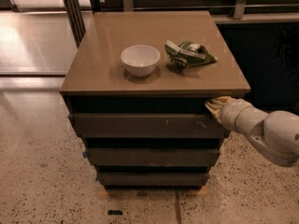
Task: Open top drawer
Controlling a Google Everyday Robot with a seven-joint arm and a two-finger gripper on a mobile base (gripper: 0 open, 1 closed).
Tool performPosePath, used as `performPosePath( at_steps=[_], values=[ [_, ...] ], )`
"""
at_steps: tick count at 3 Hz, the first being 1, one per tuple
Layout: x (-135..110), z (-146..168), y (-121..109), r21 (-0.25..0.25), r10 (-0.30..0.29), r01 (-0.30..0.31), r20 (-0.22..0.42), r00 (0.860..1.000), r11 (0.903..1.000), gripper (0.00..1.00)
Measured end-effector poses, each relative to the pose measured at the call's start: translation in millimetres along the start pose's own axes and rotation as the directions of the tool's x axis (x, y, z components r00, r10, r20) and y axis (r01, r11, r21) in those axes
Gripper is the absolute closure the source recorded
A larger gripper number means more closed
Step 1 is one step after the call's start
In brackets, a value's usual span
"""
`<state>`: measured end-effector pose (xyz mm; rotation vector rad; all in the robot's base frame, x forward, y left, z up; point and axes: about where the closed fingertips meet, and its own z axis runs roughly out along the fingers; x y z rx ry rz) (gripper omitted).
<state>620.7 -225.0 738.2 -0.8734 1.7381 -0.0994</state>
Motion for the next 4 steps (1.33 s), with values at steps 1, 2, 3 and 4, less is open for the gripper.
performPosePath(
  at_steps=[1, 2, 3, 4],
  values=[
    [5.6, 3.3, 4.8, 0.006, 0.025, -0.026, 0.007, 1.0, 0.9997, 1.0],
    [24.8, 13.0, 20.8, 0.005, 0.073, -0.073, -0.009, 0.997, 0.9973, 1.0],
    [27.6, 15.2, 22.5, 0.007, 0.085, -0.084, -0.016, 0.996, 0.9964, 1.0],
    [24.8, 33.8, 15.4, 0.035, 0.072, -0.071, -0.023, 0.997, 0.9969, 1.0]
  ],
)
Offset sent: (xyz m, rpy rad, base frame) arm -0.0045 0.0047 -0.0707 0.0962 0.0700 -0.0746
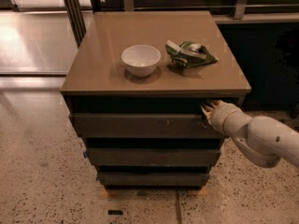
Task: Open top drawer
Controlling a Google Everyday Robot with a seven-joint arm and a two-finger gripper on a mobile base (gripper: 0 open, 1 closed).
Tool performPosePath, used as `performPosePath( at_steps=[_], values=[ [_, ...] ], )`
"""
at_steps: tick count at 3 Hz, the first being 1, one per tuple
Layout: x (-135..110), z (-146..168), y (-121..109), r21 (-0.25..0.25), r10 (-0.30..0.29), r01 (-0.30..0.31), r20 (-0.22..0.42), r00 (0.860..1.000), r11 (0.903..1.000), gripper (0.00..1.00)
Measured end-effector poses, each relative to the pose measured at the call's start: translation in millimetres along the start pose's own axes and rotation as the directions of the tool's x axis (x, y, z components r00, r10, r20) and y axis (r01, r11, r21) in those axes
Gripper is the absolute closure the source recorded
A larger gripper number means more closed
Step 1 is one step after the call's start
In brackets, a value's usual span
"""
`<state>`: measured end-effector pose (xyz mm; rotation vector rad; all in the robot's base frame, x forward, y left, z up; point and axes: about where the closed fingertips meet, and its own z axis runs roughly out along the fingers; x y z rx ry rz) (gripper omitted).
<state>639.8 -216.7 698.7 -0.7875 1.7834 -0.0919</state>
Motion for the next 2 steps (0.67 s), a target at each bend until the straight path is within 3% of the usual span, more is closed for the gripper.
performPosePath(
  at_steps=[2],
  values=[
    [4.3, 1.9, -2.8, -0.008, 0.0, 0.0, -0.033, 0.999, 1.0, 1.0]
  ],
)
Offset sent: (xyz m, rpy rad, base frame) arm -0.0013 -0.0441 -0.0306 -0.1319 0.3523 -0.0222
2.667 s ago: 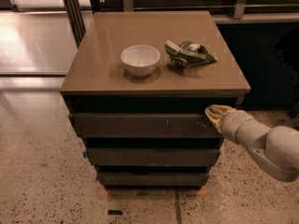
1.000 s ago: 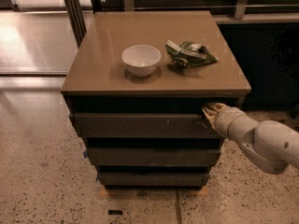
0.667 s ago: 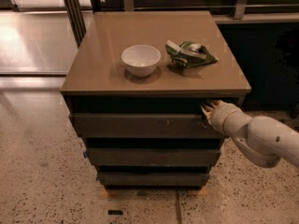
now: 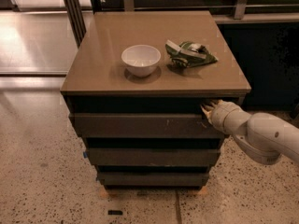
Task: Open top drawer
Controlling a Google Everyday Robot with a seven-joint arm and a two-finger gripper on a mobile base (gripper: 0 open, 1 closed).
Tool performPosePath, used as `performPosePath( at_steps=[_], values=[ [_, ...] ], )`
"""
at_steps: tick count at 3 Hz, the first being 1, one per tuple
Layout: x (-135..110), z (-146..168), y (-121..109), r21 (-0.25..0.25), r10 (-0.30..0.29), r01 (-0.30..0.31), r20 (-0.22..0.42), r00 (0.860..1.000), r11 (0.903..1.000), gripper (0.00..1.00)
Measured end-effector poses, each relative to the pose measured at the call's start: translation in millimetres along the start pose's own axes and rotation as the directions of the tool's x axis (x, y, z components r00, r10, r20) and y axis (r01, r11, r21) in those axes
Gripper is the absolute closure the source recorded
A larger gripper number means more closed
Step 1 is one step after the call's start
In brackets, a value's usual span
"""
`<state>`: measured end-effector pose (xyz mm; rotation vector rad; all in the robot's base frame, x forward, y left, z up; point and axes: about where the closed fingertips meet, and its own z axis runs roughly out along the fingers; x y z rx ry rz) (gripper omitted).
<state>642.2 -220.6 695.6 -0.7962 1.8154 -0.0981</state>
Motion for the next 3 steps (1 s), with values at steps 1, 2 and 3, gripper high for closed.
performPosePath(
  at_steps=[1, 2, 3],
  values=[
    [-1.6, -1.0, -1.3, -0.004, 0.0, 0.0, -0.007, 1.0, 1.0, 1.0],
    [5.0, -3.1, -4.2, -0.015, 0.009, -0.01, -0.04, 0.999, 0.9998, 1.0],
    [-1.8, -5.3, 9.1, -0.068, 0.047, -0.052, -0.07, 0.996, 0.9964, 1.0]
  ],
)
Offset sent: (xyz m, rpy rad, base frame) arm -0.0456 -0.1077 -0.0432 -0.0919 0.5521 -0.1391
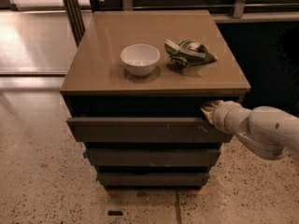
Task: Open top drawer
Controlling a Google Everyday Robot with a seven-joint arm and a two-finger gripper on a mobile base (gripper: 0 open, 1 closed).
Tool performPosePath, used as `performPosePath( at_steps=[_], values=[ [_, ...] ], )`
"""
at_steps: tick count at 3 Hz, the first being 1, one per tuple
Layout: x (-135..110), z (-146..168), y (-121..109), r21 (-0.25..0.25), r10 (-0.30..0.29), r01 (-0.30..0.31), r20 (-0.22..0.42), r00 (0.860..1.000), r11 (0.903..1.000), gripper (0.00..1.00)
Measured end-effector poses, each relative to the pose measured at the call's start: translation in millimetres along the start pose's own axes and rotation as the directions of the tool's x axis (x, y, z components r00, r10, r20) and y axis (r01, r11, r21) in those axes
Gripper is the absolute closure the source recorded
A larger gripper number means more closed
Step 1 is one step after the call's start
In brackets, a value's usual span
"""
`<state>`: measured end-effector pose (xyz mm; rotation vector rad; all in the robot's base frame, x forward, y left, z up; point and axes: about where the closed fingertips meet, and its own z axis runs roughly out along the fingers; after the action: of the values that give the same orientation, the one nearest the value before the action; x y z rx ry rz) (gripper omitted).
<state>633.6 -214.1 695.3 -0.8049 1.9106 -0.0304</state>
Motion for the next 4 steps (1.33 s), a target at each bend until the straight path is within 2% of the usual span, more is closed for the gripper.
performPosePath(
  at_steps=[1, 2, 3, 4],
  values=[
    [9.9, -5.3, 0.4, -0.022, 0.018, -0.018, -0.032, 0.999, 0.9996, 1.0],
    [10.6, -14.2, 33.4, -0.131, 0.057, -0.068, -0.083, 0.995, 0.9891, 1.0],
    [9.8, -14.7, 33.1, -0.131, 0.057, -0.068, -0.083, 0.995, 0.9891, 1.0],
    [30.0, -31.0, 39.5, -0.168, 0.099, -0.12, -0.128, 0.987, 0.9784, 1.0]
  ],
)
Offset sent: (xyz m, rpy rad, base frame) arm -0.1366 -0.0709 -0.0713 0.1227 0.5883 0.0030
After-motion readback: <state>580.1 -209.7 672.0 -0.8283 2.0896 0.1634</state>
